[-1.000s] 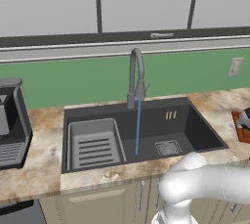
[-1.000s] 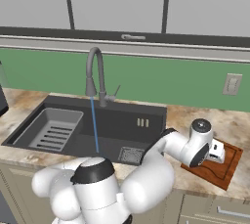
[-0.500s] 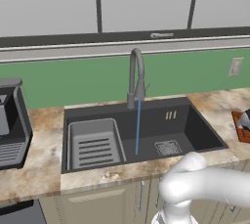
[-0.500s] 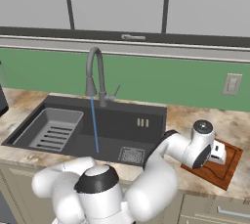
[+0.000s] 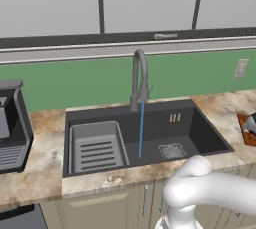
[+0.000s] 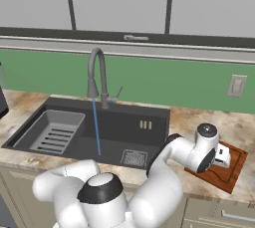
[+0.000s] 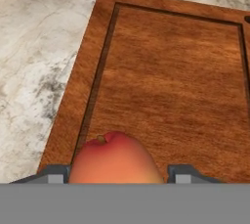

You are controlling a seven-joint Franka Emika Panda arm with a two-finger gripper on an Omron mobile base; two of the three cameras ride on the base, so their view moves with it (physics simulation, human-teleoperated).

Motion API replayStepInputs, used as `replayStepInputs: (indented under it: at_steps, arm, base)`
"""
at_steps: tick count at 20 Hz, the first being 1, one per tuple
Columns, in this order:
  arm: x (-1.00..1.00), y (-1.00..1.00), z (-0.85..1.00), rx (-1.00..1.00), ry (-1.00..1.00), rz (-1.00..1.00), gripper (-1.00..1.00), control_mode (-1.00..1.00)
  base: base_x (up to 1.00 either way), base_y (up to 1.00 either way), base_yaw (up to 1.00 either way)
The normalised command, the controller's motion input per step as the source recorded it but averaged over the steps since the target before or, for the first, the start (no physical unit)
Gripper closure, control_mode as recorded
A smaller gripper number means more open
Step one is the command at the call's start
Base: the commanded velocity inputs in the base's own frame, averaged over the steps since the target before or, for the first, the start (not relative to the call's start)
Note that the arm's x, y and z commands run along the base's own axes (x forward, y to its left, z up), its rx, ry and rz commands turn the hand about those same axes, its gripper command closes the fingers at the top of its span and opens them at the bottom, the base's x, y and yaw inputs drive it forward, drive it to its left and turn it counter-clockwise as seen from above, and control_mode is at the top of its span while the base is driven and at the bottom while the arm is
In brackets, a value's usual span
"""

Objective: Pick the mango from the sink and place it on the cutting board to airdry. Then turn off the sink faucet.

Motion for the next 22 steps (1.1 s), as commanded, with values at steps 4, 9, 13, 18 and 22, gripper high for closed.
replayStepInputs:
  at_steps: [4, 9, 13, 18, 22]
  arm:
    - [0.0, -0.04, 0.15, 0.0, -0.04, 0.0, -1.0, -1.0]
    - [0.0, 0.0, 0.28, 0.0, -0.05, 0.01, -1.0, -1.0]
    - [-0.09, 0.0, 0.61, 0.0, -0.09, 0.02, -1.0, -1.0]
    - [-0.35, 0.0, 0.51, 0.02, -0.09, 0.04, -1.0, -1.0]
    - [-0.6, 0.18, 0.27, -0.01, -0.05, 0.14, -1.0, -1.0]
  base:
    - [0.0, 0.0, 0.0]
    - [0.0, 0.0, 0.0]
    - [0.0, 0.0, 0.0]
    - [0.0, 0.0, 0.0]
    - [0.0, 0.0, 0.0]
